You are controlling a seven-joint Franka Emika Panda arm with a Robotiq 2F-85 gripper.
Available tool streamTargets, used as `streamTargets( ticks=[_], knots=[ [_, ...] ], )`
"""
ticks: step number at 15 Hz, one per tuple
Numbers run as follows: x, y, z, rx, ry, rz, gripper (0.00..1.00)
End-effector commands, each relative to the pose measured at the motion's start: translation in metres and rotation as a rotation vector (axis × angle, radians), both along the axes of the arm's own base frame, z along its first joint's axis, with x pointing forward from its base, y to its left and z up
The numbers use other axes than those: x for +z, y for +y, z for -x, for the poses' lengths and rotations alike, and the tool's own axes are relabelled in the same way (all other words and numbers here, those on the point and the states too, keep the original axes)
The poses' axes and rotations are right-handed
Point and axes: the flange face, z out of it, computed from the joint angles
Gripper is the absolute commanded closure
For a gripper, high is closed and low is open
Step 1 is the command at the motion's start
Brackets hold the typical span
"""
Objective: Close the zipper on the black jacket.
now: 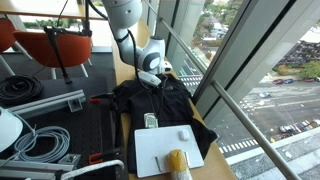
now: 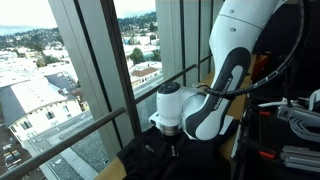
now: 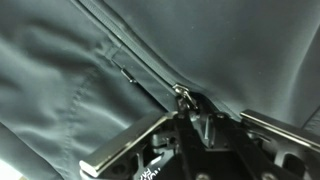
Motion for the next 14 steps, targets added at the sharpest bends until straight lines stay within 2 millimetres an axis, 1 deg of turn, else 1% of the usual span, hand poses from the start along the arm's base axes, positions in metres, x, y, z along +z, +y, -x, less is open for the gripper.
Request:
streamTargets(
  ticks=[1, 3, 7, 14],
  knots=[
    [0.005, 0.032, 0.001, 0.044, -0.055, 0.003, 0.96],
    [0.005, 0.042, 0.003, 0.061, -0.062, 0.005, 0.96],
    [0.009, 0.06, 0.0, 0.096, -0.084, 0.008, 0.96],
    [0.003, 0.091, 0.001, 0.146, -0.102, 0.0, 0.96]
  ],
)
